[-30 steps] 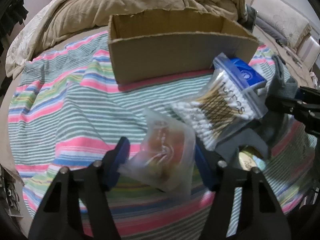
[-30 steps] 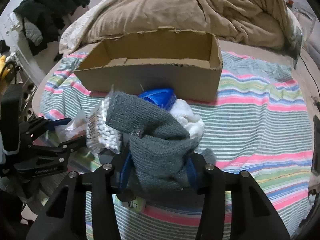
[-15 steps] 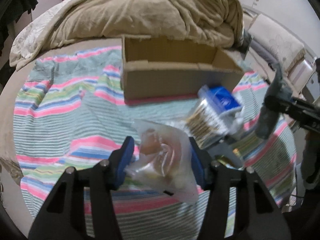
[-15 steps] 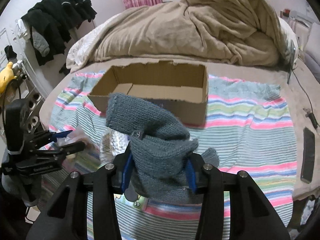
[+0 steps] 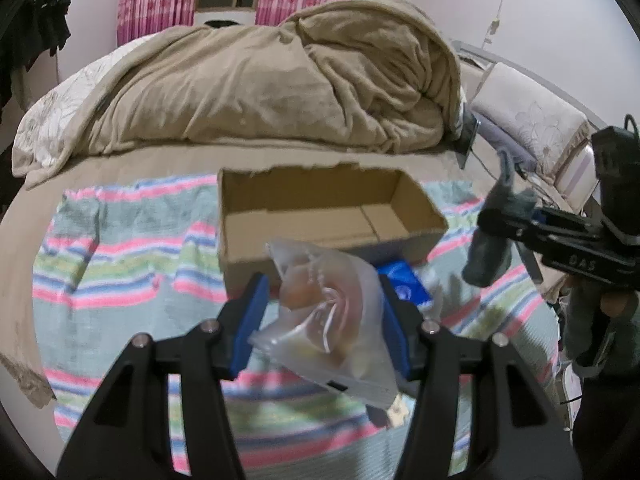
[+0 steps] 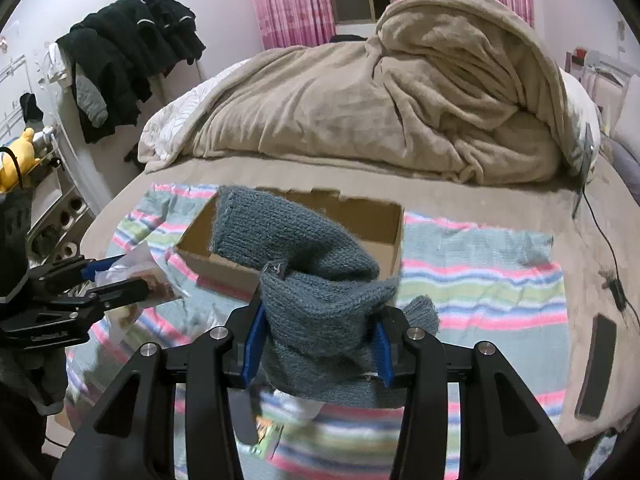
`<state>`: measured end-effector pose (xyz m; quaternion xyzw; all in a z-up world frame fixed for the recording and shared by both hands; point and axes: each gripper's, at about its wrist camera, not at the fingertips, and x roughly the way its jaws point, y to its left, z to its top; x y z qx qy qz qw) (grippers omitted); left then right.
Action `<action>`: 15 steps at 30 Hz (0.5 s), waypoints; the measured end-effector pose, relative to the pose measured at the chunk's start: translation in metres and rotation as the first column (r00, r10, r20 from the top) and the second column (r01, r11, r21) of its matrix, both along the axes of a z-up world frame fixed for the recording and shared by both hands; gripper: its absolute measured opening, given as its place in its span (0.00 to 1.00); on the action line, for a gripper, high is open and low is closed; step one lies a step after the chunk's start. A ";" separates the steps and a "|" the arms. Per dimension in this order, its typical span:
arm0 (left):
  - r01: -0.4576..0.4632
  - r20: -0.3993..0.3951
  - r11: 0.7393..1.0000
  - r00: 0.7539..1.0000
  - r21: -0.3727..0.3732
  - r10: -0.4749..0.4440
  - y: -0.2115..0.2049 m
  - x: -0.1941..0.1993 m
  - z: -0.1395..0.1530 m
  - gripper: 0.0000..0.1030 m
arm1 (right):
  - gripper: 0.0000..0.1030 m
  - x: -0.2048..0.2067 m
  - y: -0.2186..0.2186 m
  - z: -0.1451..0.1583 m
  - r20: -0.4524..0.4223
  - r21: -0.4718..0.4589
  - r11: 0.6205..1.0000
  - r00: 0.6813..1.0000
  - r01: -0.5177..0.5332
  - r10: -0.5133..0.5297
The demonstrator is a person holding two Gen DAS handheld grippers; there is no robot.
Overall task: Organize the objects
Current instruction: 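Carry the clear bag and grey gloves into the cardboard box and open both tools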
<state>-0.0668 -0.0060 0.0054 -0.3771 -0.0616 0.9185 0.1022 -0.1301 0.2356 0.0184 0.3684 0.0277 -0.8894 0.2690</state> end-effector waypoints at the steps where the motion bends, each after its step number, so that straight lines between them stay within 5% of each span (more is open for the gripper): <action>1: 0.001 -0.004 1.000 1.000 0.004 -0.001 0.001 -0.003 0.002 0.53 | 0.46 -0.005 0.000 0.001 -0.004 -0.001 1.000 1.000 0.001 -0.001; 15: -0.008 -0.055 0.997 0.998 0.074 0.012 0.012 -0.065 0.005 0.53 | 0.46 -0.069 -0.015 0.001 -0.034 0.019 0.999 0.999 -0.031 0.032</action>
